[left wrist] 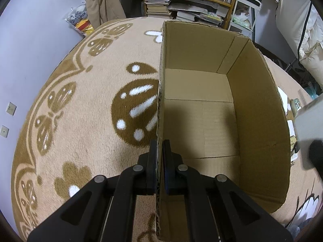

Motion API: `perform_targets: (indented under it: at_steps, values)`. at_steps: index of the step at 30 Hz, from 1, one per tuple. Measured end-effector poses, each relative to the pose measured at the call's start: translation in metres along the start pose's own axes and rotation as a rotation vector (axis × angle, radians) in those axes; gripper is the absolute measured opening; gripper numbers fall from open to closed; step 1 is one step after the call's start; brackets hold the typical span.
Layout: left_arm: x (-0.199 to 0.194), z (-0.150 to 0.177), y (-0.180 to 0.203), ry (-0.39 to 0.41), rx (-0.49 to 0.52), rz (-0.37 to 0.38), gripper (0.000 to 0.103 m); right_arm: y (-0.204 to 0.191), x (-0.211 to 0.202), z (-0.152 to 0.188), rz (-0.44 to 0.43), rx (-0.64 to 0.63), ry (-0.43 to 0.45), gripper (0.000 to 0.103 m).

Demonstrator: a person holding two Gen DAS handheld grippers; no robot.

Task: Organize rigid objects
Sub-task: 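Grasp the white charger block with the right gripper and lift it, then lower the white charger into the box and open the right gripper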

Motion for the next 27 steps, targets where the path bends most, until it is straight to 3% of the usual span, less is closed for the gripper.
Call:
perform_targets:
  at_steps: [8, 27]
  values:
    - [0.000, 0.001, 0.000, -0.018, 0.006, -0.003, 0.005, -0.001, 0.017, 0.008, 0.014, -0.024, -0.054, 0.024]
    - [-0.001, 0.002, 0.001, -0.023, -0.002, 0.003, 0.005, -0.009, 0.040, 0.009, 0.050, -0.076, -0.090, 0.024]
Point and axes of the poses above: each gripper's, at about its wrist camera, not at the fingertips, and x roughly the way its jaws point, y to its right, z to its underside, the point moved 1 cm from there along x, roughly the way its jaws point, and after that the axes turned 15 degrees about z, right-handed, at the moved point
